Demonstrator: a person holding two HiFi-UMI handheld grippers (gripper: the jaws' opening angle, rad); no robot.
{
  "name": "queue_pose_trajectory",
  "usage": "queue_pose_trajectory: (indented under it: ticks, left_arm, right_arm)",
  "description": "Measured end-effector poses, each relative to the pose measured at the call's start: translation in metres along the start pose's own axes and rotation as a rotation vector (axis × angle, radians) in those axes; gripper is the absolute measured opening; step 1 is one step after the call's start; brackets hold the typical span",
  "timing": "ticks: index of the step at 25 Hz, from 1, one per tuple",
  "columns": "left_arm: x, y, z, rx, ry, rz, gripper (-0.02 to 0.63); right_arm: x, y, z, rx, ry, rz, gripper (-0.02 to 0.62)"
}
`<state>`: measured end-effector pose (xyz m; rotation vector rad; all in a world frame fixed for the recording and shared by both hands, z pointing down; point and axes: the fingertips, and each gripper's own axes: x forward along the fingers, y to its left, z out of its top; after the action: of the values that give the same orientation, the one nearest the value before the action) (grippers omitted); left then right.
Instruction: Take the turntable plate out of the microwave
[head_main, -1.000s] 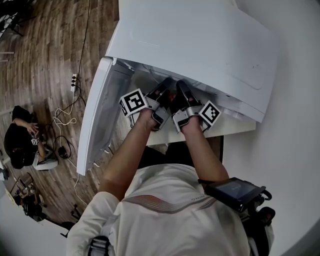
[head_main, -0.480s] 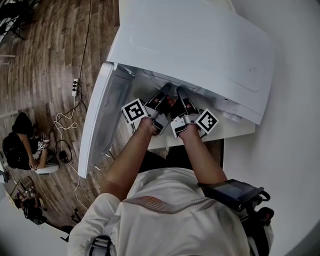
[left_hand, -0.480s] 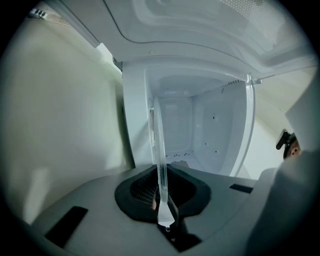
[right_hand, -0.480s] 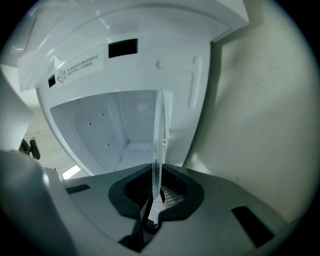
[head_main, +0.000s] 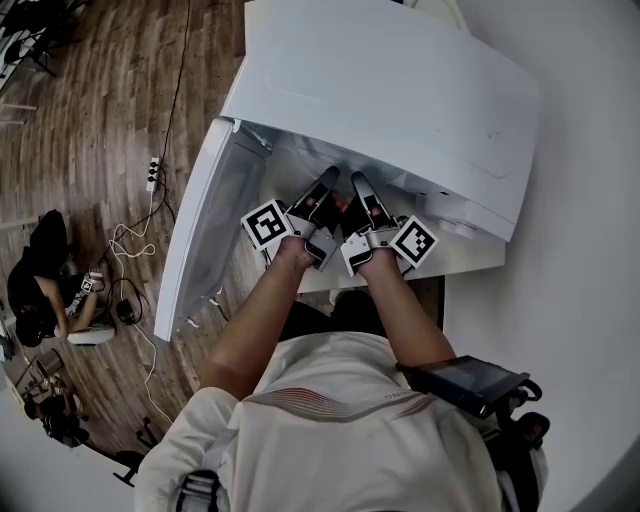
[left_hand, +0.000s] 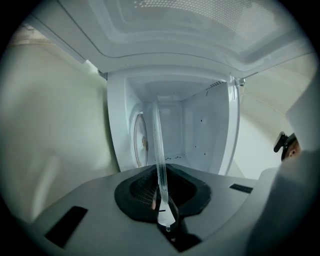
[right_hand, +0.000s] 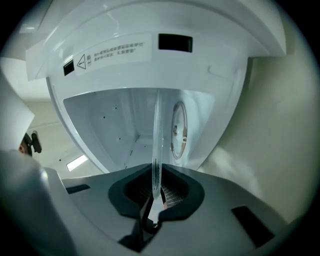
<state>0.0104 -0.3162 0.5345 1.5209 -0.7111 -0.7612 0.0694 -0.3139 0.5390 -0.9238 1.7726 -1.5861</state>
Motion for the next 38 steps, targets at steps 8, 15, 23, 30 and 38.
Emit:
queue_pose_trajectory:
  ticks: [8,15,23,30,38]
  left_arm:
    - [0.007,0.008,0.017,0.014,-0.03,-0.014,0.044]
    - [-0.004,-0.017,0.009,0.011,-0.026,-0.025,0.046]
    - [-0.007,-0.011,0.008,0.023,-0.056,-0.014,0.046]
    - [-0.009,0.004,0.016,0.029,-0.117,0.008,0.046]
    - [-0.022,0.007,0.008,0.029,-0.167,0.019,0.048]
  right_arm:
    - [0.021,-0.008,0.001,0.001,0.029,0.025,0.031]
    - [0.008,0.017,-0.005,0.002,0.026,0.035,0.031]
    - [0.009,0.009,-0.007,0.022,0.06,0.053,0.032]
    - [0.02,-0.007,-0.011,0.043,0.128,0.044,0.032]
    - [0.011,-0.007,-0.018,0.035,0.178,0.049,0.032]
